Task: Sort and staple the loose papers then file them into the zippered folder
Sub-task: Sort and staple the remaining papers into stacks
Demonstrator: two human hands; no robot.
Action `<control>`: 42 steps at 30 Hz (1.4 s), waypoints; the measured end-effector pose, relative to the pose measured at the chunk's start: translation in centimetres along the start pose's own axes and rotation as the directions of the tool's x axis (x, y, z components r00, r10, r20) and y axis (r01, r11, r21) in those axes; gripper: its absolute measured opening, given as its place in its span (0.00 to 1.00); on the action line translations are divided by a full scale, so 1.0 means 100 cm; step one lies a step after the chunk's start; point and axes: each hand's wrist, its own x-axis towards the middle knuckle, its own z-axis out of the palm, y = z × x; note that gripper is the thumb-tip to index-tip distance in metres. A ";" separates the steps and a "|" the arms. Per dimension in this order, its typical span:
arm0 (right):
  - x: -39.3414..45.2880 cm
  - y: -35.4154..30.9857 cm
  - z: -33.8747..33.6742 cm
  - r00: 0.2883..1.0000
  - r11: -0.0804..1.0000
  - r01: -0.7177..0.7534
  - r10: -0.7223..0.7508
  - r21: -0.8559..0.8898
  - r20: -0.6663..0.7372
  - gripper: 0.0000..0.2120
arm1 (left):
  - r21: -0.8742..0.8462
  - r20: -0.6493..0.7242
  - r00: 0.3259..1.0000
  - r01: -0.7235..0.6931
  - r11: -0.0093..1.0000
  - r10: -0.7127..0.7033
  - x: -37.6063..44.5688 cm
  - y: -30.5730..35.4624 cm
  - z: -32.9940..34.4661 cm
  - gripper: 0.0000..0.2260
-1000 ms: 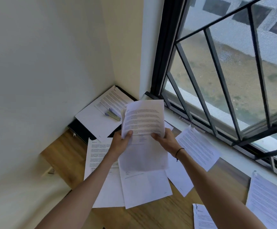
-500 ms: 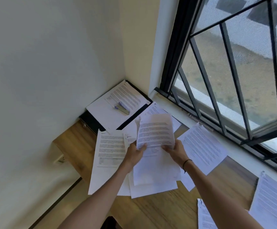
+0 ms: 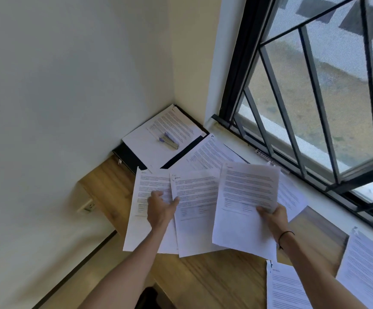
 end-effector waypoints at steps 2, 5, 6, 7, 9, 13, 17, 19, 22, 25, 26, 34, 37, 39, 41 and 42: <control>-0.006 0.005 -0.006 1.000 1.000 -0.026 0.026 0.014 -0.008 0.09 | 0.109 0.033 0.999 -0.042 0.993 0.038 0.001 -0.003 0.002 0.32; -0.019 0.006 -0.013 0.999 0.999 -0.032 0.033 0.042 -0.018 0.08 | 0.189 0.023 0.996 -0.087 0.978 0.084 0.002 -0.005 0.010 0.31; -0.022 0.007 -0.015 0.999 0.998 -0.034 0.035 0.049 -0.018 0.09 | 0.193 0.016 0.996 -0.084 0.978 0.082 0.001 -0.005 0.012 0.29; -0.023 0.009 -0.017 0.999 0.998 -0.038 0.039 0.048 -0.017 0.09 | 0.200 0.014 0.997 -0.079 0.977 0.078 0.001 -0.005 0.013 0.26; -0.025 0.012 -0.018 0.999 0.998 -0.047 0.047 0.043 -0.008 0.10 | 0.223 0.024 0.997 -0.070 0.972 0.067 0.003 -0.006 0.015 0.21; -0.024 0.010 -0.013 0.999 0.999 -0.037 0.037 0.036 0.004 0.11 | 0.227 0.043 0.998 -0.054 0.972 0.045 0.007 -0.008 0.015 0.15; -0.018 -0.001 -0.001 0.998 0.999 -0.023 0.022 0.025 0.052 0.10 | 0.130 0.130 0.989 -0.090 0.987 0.073 0.012 -0.003 0.014 0.09; -0.017 -0.010 0.006 0.998 0.999 0.003 -0.006 0.044 0.064 0.08 | 0.012 0.217 0.969 -0.119 0.993 0.114 0.015 0.000 0.015 0.05; -0.019 -0.026 0.017 0.991 0.994 0.054 -0.065 0.092 0.114 0.07 | -0.169 0.324 0.927 -0.139 0.976 0.188 0.018 0.006 0.017 0.03; -0.016 -0.032 0.027 0.981 0.992 0.041 -0.063 0.118 0.185 0.09 | -0.300 0.410 0.893 -0.059 0.952 0.184 0.017 0.016 0.024 0.04; -0.015 -0.034 0.030 0.976 0.991 0.031 -0.058 0.130 0.209 0.10 | -0.336 0.446 0.875 -0.030 0.941 0.187 0.017 0.019 0.026 0.04; -0.010 -0.039 0.032 0.975 0.985 0.032 -0.067 0.167 0.210 0.12 | -0.404 0.541 0.796 -0.038 0.914 0.272 0.012 0.039 0.031 0.09; -0.006 -0.037 0.030 0.991 0.988 0.050 -0.068 0.145 0.119 0.14 | -0.413 0.564 0.788 0.010 0.910 0.247 0.007 0.055 0.030 0.12; -0.005 -0.035 0.032 0.995 0.990 0.078 -0.084 0.117 0.050 0.15 | -0.412 0.622 0.740 0.030 0.911 0.257 0.005 0.064 0.034 0.15; -0.007 -0.034 0.033 0.996 0.993 0.084 -0.083 0.079 -0.007 0.17 | -0.400 0.669 0.680 -0.010 0.916 0.300 0.001 0.071 0.040 0.19; -0.007 -0.035 0.034 0.998 0.993 0.063 -0.061 0.100 -0.021 0.20 | -0.391 0.671 0.673 -0.034 0.920 0.310 0.000 0.075 0.044 0.22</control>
